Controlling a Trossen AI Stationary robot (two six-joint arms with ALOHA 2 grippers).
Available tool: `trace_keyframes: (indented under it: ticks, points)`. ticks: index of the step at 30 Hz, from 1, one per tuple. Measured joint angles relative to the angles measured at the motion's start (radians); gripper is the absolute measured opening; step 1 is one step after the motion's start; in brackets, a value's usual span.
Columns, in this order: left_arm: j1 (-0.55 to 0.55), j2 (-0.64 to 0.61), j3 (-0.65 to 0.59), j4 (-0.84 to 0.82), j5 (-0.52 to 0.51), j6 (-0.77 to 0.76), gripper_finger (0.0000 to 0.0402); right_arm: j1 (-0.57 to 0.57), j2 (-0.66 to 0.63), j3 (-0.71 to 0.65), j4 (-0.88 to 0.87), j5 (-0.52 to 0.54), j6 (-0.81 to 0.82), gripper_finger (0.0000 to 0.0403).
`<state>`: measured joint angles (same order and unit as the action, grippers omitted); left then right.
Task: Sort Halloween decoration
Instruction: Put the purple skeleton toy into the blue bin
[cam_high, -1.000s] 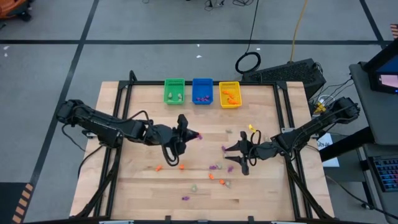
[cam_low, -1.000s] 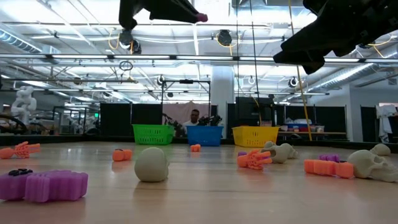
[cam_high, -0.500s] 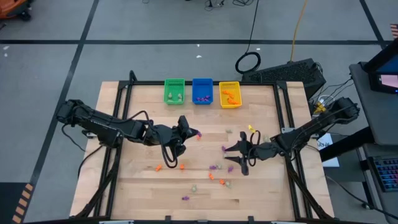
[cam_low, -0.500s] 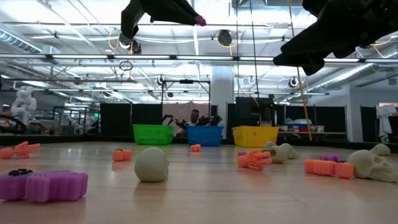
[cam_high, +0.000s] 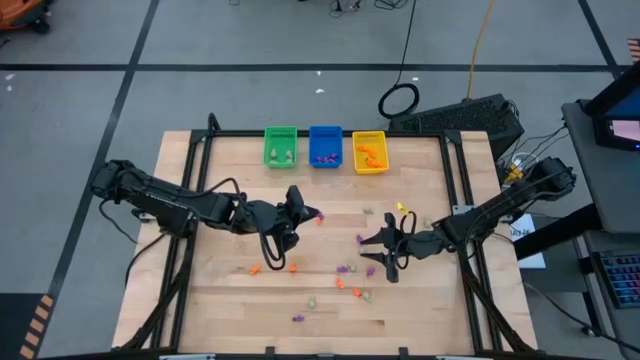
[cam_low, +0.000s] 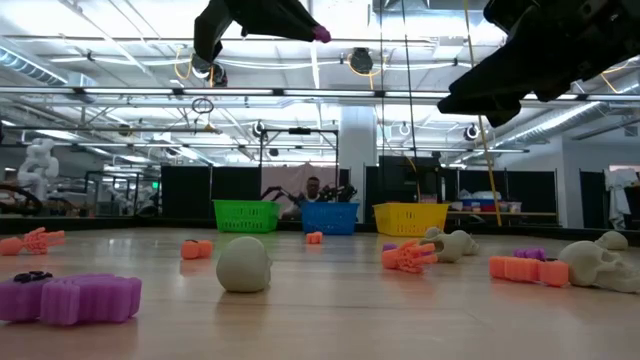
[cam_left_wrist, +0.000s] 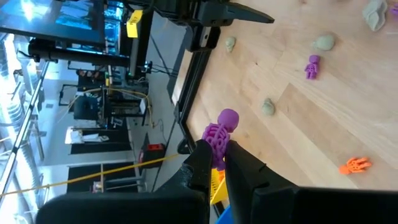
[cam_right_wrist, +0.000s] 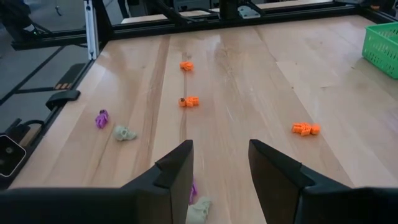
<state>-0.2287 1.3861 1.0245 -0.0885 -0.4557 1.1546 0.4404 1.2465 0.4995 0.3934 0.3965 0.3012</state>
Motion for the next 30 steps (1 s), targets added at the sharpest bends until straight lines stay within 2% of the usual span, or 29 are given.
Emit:
trace_keyframes:
  ticks: [14, 18, 30]
  points:
    - [0.000, 0.000, 0.000, 0.001, 0.006, -0.592, 0.0025, 0.000, 0.000, 0.000, 0.074, 0.004, -0.037, 0.0144]
    - [0.000, 0.000, 0.000, 0.001, 0.006, -0.759, 0.0025, 0.000, 0.000, 0.000, 0.078, 0.052, -0.045, 0.0144]
    - [0.000, 0.000, 0.000, 0.001, 0.007, -1.374, 0.0025, 0.000, 0.000, 0.000, 0.110, 0.055, -0.048, 0.0144]
